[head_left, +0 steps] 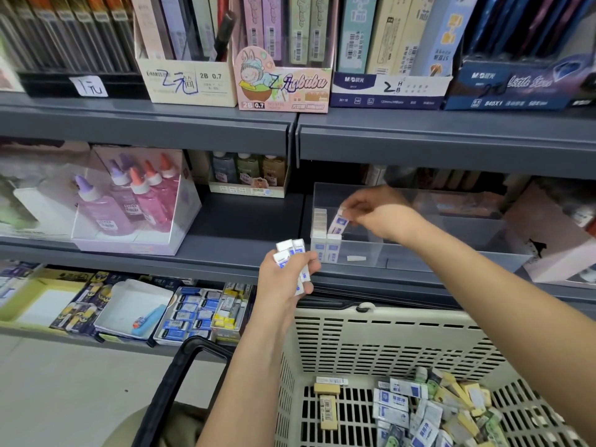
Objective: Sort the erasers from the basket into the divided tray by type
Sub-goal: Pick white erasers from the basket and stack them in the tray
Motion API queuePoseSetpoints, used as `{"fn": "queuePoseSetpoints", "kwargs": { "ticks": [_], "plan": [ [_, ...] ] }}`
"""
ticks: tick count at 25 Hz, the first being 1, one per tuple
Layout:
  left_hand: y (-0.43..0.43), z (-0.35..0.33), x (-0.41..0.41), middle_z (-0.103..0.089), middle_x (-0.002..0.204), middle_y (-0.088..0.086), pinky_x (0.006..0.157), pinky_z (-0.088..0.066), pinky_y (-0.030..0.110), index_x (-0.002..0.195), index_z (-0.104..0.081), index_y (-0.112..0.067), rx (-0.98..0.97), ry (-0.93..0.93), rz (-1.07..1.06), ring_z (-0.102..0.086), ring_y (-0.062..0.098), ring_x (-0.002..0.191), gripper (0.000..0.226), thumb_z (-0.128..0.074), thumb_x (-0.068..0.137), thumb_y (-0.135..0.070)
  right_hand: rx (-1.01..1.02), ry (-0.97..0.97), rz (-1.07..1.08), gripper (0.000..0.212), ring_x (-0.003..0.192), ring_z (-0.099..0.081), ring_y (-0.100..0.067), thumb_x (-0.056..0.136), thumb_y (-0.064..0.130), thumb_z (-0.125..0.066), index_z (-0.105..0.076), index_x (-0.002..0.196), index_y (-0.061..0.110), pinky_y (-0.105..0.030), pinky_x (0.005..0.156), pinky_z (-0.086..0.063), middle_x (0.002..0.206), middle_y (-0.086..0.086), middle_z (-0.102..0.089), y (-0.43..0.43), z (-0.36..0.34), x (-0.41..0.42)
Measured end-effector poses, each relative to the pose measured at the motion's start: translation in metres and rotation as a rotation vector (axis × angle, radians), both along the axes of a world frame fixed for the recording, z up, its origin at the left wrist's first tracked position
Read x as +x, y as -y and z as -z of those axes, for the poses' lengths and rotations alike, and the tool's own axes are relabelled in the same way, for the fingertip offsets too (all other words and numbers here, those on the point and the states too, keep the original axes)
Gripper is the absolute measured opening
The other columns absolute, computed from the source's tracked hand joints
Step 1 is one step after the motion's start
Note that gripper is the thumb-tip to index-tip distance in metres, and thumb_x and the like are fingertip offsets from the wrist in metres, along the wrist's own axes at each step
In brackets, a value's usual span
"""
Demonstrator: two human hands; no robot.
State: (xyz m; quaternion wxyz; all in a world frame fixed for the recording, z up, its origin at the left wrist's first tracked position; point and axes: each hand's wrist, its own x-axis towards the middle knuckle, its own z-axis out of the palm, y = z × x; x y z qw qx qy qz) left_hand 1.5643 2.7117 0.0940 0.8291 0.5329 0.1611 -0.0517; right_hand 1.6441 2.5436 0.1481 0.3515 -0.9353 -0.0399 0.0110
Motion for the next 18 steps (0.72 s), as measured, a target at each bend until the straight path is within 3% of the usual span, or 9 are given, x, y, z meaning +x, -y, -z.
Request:
{"fn": "queuePoseSetpoints", "kwargs": {
  "ticks": [3, 6, 10, 14, 18],
  "plan": [
    [-0.003, 0.0, 0.0, -0.068, 0.083, 0.007, 0.043, -0.044, 0.019, 0.097, -0.058, -0.013, 0.002, 0.0, -0.039, -0.064, 0.015, 0.068, 0.011, -0.059, 0.089, -0.006, -0.069, -0.05, -0.094, 0.007, 0.088, -0.067, -0.019, 0.086, 0.02, -0.063, -0.066, 0.086, 0.026, -0.029, 0.085, -0.051, 0.09, 0.003, -0.068, -0.009, 0.015, 0.002],
    [-0.005, -0.001, 0.0, -0.066, 0.079, 0.004, 0.046, -0.048, 0.019, 0.091, -0.061, -0.016, 0.033, -0.002, -0.041, -0.062, 0.01, 0.058, 0.007, -0.063, 0.087, -0.011, -0.249, -0.027, -0.167, 0.019, 0.094, -0.061, -0.017, 0.092, 0.023, -0.054, -0.069, 0.103, 0.019, -0.022, 0.079, -0.042, 0.106, 0.001, -0.068, -0.01, 0.02, 0.003],
    [-0.004, -0.001, -0.001, -0.069, 0.085, 0.01, 0.048, -0.049, 0.019, 0.089, -0.062, -0.015, 0.082, 0.006, -0.029, -0.063, 0.014, 0.063, 0.008, -0.064, 0.086, -0.008, -0.3, 0.027, -0.162, 0.027, 0.107, -0.059, -0.021, 0.096, 0.02, -0.044, -0.066, 0.113, 0.017, -0.027, 0.092, -0.044, 0.117, -0.001, -0.065, -0.009, 0.015, -0.008],
    [-0.003, 0.0, 0.0, -0.068, 0.072, 0.004, 0.047, -0.044, 0.021, 0.087, -0.064, -0.015, 0.141, 0.042, 0.01, -0.053, 0.013, 0.051, 0.011, -0.062, 0.085, -0.004, 0.015, 0.121, -0.099, 0.02, 0.076, -0.066, -0.013, 0.094, 0.022, -0.049, -0.069, 0.093, 0.018, -0.032, 0.081, -0.053, 0.08, 0.007, -0.068, -0.021, 0.002, -0.031],
    [0.001, -0.001, -0.004, -0.068, 0.068, -0.001, 0.044, -0.041, 0.019, 0.09, -0.067, -0.017, 0.104, 0.09, 0.093, -0.057, 0.009, 0.054, 0.012, -0.066, 0.084, -0.007, 0.064, 0.026, -0.216, 0.006, 0.059, -0.063, -0.011, 0.086, 0.024, -0.063, -0.068, 0.083, 0.021, -0.025, 0.068, -0.051, 0.065, 0.004, -0.064, -0.028, 0.0, -0.05]
  ]
}}
